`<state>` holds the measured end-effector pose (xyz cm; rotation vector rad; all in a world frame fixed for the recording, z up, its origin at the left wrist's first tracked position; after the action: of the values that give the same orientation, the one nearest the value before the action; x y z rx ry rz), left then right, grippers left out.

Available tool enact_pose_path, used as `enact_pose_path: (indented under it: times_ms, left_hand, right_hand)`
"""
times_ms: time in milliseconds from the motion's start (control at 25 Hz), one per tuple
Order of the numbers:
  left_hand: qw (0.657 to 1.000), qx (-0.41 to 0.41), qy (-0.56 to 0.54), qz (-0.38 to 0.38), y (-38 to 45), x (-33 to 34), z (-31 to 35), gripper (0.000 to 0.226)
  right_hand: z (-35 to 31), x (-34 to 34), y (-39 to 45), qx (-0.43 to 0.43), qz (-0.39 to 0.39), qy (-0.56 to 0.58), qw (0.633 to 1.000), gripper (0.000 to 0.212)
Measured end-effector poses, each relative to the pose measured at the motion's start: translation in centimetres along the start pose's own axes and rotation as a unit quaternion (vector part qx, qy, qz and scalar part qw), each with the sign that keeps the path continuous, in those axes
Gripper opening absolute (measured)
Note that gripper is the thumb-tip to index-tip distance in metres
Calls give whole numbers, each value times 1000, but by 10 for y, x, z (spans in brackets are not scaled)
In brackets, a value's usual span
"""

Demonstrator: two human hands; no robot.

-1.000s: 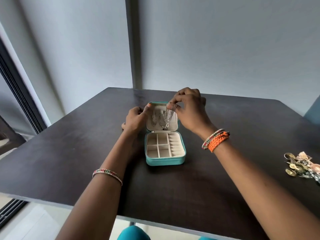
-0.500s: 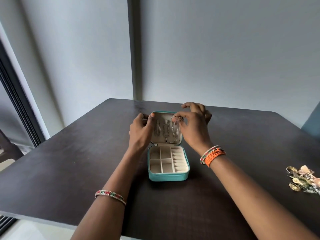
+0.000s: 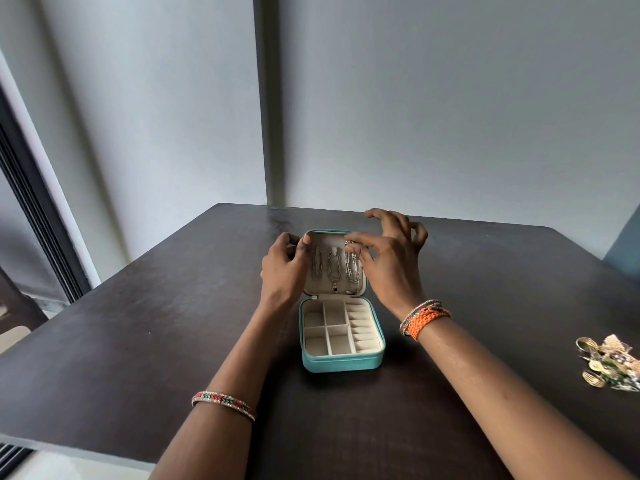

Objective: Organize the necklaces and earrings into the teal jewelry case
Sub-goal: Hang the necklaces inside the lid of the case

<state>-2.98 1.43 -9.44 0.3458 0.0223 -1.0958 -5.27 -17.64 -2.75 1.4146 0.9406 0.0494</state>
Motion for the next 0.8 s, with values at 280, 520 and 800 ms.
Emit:
enact_pose_path:
  times_ms: [280, 520, 800]
  left_hand:
    - [1000, 11, 4, -7, -2, 1, 5, 34]
    - [999, 39, -4, -4, -6, -1, 14, 31]
    - [998, 26, -54, -29, -8, 4, 12, 33]
  right_hand:
    - [46, 28, -2, 264, -80, 205, 939, 56]
    - [44, 83, -53, 510, -243, 497, 658, 18]
    - [36, 88, -51, 467, -233, 582, 624, 41]
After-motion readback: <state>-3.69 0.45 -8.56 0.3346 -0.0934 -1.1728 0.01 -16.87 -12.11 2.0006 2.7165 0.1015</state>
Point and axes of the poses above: each hand's wrist, its own y-axis towards the middle knuckle, its own x-axis out of the palm, z = x × y, the point moved 10 cm from there along y, towards the middle knuckle, and after that the axes turned 7 degrees about -x, right-handed, at the moved point
